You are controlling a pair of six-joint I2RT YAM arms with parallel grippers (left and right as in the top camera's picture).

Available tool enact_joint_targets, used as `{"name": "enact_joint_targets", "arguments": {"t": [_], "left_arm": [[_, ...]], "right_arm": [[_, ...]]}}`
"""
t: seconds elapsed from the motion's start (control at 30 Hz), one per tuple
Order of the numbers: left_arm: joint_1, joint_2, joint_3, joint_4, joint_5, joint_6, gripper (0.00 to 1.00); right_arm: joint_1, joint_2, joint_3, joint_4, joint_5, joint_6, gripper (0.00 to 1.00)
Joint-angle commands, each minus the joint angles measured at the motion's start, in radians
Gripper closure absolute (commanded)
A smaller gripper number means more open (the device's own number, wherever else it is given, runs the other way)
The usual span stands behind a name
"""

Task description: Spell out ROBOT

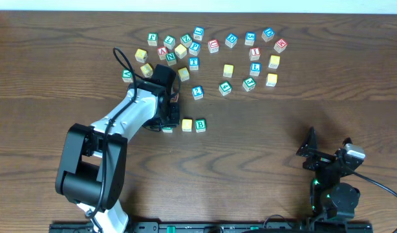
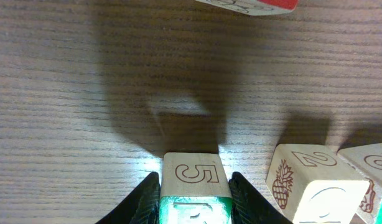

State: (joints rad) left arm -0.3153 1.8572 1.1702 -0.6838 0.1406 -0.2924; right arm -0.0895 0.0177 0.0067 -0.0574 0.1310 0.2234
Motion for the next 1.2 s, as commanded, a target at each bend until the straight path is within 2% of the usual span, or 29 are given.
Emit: {"name": "enact_joint_targets", "arguments": {"t": [0.0, 0.17, 0.37, 0.43, 0.5, 0.83, 1.03, 1.1, 1.13, 1.17], "left_arm": [[-0.018, 0.008, 0.021, 0.014, 0.01, -0.028, 0.66], [-0.073, 0.008, 0.021, 0.04, -0.024, -0.045, 0.66], [-0.073, 0.008, 0.021, 0.039, -0.036, -0.05, 0.64], [-0.073, 0.008, 0.023, 0.038, -0.038, -0.05, 0.51], [-0.072, 0.005, 0.043, 0.021, -0.044, -0.05, 0.45], [-0.05, -0.063, 0.176, -0.101, -0.089, -0.018, 0.45], [0.064, -0.14, 0.258, -0.244, -0.089, 0.079, 0.44], [0.107, -0.176, 0.276, -0.269, -0.089, 0.103, 0.38], [0.137, -0.205, 0.277, -0.27, -0.089, 0.118, 0.29], [0.163, -0.229, 0.277, -0.269, -0.089, 0.127, 0.25]], "right_arm": [[-0.002, -0.005, -0.001, -0.003, 0.005, 0.007, 0.01], [-0.002, -0.005, -0.001, -0.003, 0.005, 0.007, 0.01], [-0.002, -0.005, -0.001, -0.003, 0.005, 0.007, 0.01], [-0.002, -0.005, -0.001, -0.003, 0.005, 0.007, 0.01], [-0.002, -0.005, -0.001, -0.003, 0.005, 0.007, 0.01], [-0.002, -0.005, -0.001, -0.003, 0.005, 0.007, 0.01], [-0.002, -0.005, -0.001, -0.003, 0.005, 0.007, 0.01], [-0.002, -0.005, -0.001, -0.003, 0.005, 0.007, 0.01], [-0.002, -0.005, -0.001, -0.003, 0.005, 0.007, 0.01], [-0.002, -0.005, -0.001, -0.003, 0.005, 0.007, 0.01]]}}
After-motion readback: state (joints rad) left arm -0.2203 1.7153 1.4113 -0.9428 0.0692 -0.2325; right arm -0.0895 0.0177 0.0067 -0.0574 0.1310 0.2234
